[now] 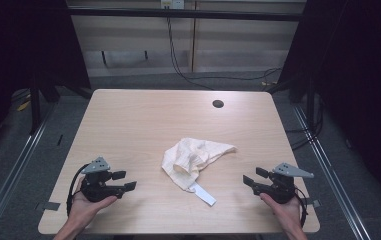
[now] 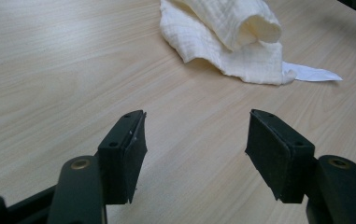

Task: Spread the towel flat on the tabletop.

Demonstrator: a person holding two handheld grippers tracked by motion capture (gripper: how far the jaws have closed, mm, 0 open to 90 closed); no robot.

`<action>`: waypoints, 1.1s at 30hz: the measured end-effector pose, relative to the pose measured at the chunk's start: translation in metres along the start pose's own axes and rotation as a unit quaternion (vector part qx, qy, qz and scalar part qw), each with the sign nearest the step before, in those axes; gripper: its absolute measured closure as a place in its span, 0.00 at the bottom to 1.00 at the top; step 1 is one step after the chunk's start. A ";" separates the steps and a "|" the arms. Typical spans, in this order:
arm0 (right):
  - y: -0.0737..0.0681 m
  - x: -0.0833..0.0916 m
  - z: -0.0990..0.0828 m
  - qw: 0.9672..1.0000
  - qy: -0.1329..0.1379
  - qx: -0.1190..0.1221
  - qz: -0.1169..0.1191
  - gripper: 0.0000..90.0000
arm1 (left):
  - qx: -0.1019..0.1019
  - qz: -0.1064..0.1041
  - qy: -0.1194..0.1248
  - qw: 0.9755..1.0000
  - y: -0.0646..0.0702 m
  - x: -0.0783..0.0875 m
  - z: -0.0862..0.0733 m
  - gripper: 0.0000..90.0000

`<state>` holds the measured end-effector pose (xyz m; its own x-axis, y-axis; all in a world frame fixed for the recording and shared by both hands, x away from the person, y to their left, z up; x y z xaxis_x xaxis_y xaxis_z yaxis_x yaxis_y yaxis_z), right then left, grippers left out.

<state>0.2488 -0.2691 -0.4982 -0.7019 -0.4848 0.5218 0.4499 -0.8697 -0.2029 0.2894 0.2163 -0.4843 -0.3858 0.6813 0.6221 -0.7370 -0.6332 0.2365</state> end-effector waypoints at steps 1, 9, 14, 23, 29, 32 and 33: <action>0.000 0.000 0.000 1.000 0.000 -0.001 -0.002 0.37 | 0.001 0.000 0.000 1.000 0.000 0.000 0.000 0.42; 0.003 0.002 0.000 1.000 -0.012 -0.007 -0.011 0.40 | 0.018 0.011 0.018 1.000 -0.003 -0.007 0.009 0.48; -0.002 0.001 0.001 1.000 -0.015 0.010 0.004 0.43 | -0.028 0.011 0.007 1.000 0.004 -0.017 0.018 0.59; -0.017 0.000 0.000 0.998 -0.038 0.038 0.027 0.40 | -0.043 -0.004 0.007 0.999 0.017 -0.016 0.028 0.62; -0.026 -0.001 0.002 0.998 -0.026 0.048 0.036 0.44 | -0.055 -0.013 0.016 0.998 0.017 -0.020 0.040 0.63; -0.026 -0.004 0.003 0.998 -0.030 0.050 0.039 0.44 | -0.062 -0.023 0.015 0.998 0.019 -0.033 0.051 0.65; -0.026 -0.004 0.003 0.998 -0.030 0.050 0.039 0.44 | -0.062 -0.023 0.015 0.998 0.019 -0.033 0.051 0.66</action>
Point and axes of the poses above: each handheld gripper's, and its own axes: x roughly backward along the jaws, z roughly out of its top, y roughly to its right, the point moved 3 cm from there along -x, roughly forward along the jaws, and after that the axes turned 2 degrees about -y, right-handed, at the moved point
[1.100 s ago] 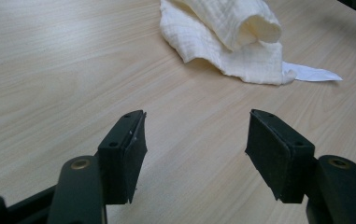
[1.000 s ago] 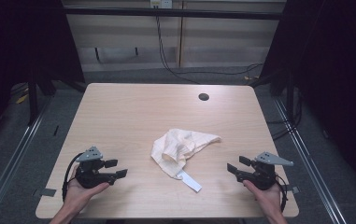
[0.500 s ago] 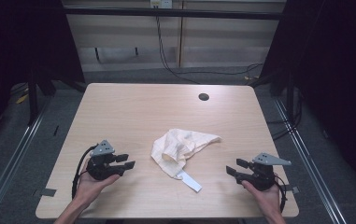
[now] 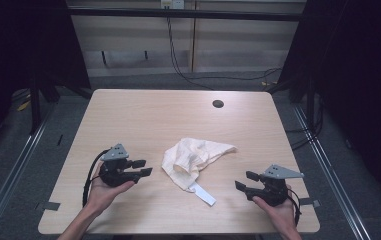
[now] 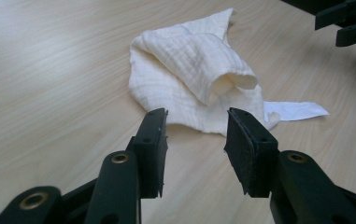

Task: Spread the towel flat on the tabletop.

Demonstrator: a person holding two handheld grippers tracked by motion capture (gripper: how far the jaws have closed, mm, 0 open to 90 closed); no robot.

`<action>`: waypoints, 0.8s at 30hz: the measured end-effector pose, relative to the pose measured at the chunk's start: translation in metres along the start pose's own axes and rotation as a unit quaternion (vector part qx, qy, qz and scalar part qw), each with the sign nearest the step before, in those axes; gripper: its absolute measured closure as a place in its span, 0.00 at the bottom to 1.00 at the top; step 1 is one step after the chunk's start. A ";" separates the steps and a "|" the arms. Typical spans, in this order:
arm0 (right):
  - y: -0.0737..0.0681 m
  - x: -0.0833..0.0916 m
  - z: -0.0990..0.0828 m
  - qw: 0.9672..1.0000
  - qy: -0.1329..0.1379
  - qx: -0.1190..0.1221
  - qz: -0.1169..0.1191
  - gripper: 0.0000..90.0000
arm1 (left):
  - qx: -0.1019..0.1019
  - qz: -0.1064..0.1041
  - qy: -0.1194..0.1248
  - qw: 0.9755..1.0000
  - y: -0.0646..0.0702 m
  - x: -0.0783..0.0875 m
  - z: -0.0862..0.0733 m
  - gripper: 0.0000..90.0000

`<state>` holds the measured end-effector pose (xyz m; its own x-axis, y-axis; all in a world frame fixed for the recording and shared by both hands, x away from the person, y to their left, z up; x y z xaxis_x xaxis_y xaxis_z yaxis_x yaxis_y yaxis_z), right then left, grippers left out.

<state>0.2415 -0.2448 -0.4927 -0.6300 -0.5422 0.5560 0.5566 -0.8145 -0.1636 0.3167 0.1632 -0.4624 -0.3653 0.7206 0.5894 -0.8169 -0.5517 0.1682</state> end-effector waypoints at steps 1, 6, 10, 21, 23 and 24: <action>0.000 0.000 -0.001 1.000 -0.004 -0.003 0.003 0.44 | -0.010 -0.005 0.002 1.000 0.001 -0.006 0.006 0.68; -0.001 0.002 -0.001 1.000 -0.001 -0.001 0.006 0.44 | -0.027 -0.012 0.012 1.000 0.005 -0.015 0.020 0.78; -0.001 0.000 -0.003 1.000 -0.016 0.000 0.000 0.42 | -0.018 -0.025 0.014 0.999 0.004 -0.027 0.032 0.73; -0.002 -0.002 -0.003 1.000 -0.022 -0.004 0.009 0.40 | -0.018 -0.021 -0.043 0.999 0.002 -0.070 0.013 0.56; 0.000 -0.002 -0.003 1.000 -0.020 -0.008 0.005 0.40 | -0.017 -0.026 -0.041 0.999 0.002 -0.071 0.015 0.58; 0.000 -0.002 -0.003 1.000 -0.020 -0.008 0.005 0.40 | -0.017 -0.026 -0.041 0.999 0.002 -0.071 0.015 0.60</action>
Point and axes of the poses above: each handheld gripper's, and its own axes: x roughly backward along the jaws, z roughly out of its top, y roughly to its right, the point moved 3 cm from there along -x, roughly forward along the jaws, and after that the axes turned 2 degrees about -y, right-handed, at the moved point
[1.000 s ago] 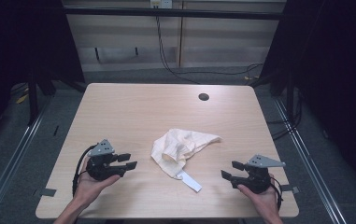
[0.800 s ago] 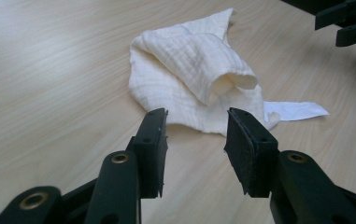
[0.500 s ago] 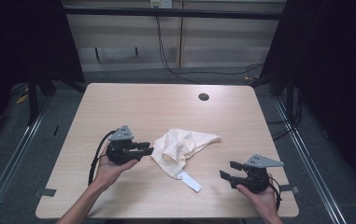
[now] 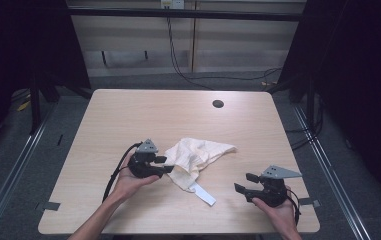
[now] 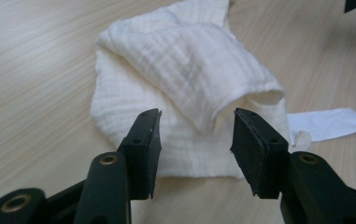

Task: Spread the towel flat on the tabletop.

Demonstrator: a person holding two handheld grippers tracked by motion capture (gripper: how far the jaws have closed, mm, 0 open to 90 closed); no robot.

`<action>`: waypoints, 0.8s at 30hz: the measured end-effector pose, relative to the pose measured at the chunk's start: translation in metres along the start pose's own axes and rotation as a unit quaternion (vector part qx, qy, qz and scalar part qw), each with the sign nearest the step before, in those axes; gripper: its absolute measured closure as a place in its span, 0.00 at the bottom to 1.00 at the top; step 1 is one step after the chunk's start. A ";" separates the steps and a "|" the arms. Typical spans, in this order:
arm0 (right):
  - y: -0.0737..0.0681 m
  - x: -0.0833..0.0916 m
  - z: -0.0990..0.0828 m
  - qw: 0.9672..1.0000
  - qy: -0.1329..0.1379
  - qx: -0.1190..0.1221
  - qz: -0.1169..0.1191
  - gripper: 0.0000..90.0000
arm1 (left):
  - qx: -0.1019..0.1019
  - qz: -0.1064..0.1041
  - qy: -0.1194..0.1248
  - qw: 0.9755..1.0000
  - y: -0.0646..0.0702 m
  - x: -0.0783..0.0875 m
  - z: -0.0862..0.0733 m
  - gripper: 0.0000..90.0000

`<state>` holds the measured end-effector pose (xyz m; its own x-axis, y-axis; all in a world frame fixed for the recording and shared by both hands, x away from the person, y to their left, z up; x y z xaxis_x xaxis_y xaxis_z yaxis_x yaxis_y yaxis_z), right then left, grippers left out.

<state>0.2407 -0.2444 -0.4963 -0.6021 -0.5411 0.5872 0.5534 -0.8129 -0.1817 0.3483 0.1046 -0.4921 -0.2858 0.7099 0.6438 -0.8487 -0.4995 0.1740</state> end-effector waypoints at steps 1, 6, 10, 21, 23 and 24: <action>0.001 0.000 0.000 1.000 0.000 -0.002 0.001 0.40 | 0.002 -0.004 0.002 1.000 0.000 -0.001 0.001 0.60; 0.003 -0.001 -0.001 1.000 -0.004 -0.008 0.000 0.40 | -0.008 -0.003 -0.016 1.000 0.004 -0.015 -0.003 0.59; 0.000 -0.001 -0.001 1.000 -0.003 -0.004 0.011 0.40 | -0.004 -0.001 -0.042 0.999 0.003 -0.030 -0.010 0.55; -0.003 -0.004 -0.002 1.000 -0.014 -0.005 0.014 0.41 | 0.000 0.028 -0.042 0.999 -0.007 -0.027 -0.016 0.88; -0.003 -0.004 -0.002 1.000 -0.015 -0.005 0.015 0.41 | 0.008 0.020 -0.041 0.999 -0.009 -0.025 -0.017 0.90; -0.003 -0.005 -0.002 1.000 -0.016 -0.005 0.016 0.41 | 0.009 0.020 -0.041 0.999 -0.010 -0.025 -0.017 0.90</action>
Point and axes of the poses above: each handheld gripper's, and its own axes: x roughly backward along the jaws, z roughly out of its top, y roughly to its right, the point moved 3 cm from there along -x, roughly forward along the jaws, and after that the axes turned 2 degrees about -y, right-handed, at the moved point
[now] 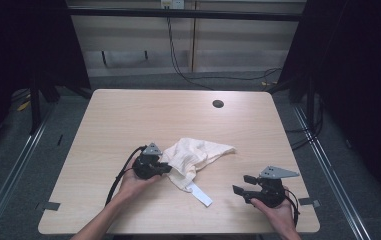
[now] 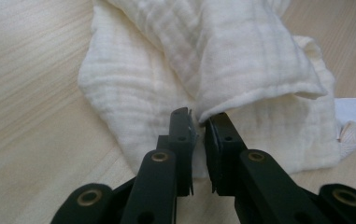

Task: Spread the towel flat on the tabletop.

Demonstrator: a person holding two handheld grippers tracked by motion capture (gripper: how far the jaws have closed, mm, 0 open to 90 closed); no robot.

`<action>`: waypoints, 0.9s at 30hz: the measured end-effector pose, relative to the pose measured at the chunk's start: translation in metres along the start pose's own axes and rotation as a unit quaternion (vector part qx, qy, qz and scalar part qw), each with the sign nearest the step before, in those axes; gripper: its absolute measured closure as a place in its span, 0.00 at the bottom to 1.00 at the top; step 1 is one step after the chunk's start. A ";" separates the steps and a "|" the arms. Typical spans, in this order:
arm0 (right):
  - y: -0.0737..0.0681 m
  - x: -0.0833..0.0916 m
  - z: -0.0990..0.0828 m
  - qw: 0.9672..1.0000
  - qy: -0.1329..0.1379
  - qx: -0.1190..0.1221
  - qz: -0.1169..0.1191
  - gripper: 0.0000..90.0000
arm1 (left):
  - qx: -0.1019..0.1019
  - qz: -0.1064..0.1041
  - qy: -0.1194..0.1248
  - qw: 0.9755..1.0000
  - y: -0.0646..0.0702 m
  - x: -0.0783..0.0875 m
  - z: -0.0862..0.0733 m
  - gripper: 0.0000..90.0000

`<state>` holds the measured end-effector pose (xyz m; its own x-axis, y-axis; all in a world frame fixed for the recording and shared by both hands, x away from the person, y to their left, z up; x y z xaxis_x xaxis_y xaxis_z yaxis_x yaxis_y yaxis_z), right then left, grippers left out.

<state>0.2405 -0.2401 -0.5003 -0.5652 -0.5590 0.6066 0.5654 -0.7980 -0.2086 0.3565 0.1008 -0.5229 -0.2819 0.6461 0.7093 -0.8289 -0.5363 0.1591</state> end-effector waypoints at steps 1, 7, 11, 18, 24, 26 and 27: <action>0.000 0.000 0.000 1.000 0.000 0.002 0.001 0.41 | 0.001 0.002 -0.001 1.000 0.000 0.001 0.000 0.91; 0.000 -0.002 -0.001 1.000 -0.007 0.002 0.004 0.41 | -0.001 -0.006 -0.002 1.000 -0.004 0.005 -0.004 0.95; -0.002 -0.004 -0.001 1.000 -0.013 0.003 0.008 0.42 | 0.000 -0.008 -0.005 1.000 -0.002 0.004 -0.004 0.96; -0.003 -0.003 0.000 1.000 -0.010 0.007 0.010 0.42 | -0.013 -0.023 -0.011 1.000 0.006 0.007 -0.008 0.98; -0.004 -0.005 -0.001 1.000 -0.016 0.012 0.009 0.42 | -0.029 -0.031 -0.027 0.999 0.015 0.018 -0.017 0.99; -0.006 -0.006 -0.001 1.000 -0.017 0.015 0.012 0.42 | -0.033 -0.035 -0.033 0.998 0.018 0.021 -0.020 0.99; -0.006 -0.006 -0.001 1.000 -0.018 0.017 0.013 0.42 | -0.038 -0.037 -0.034 0.998 0.019 0.023 -0.021 0.99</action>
<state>0.2399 -0.2316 -0.5033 -0.5279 -0.5712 0.6285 0.6002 -0.7745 -0.1998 0.3243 0.1171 -0.5185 -0.1876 0.6431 0.7425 -0.8815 -0.4436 0.1615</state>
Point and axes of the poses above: each handheld gripper's, and its own axes: x roughly backward along the jaws, z roughly out of its top, y roughly to its right, the point moved 3 cm from there along -x, roughly forward along the jaws, and after that the axes turned 2 degrees about -y, right-handed, at the moved point
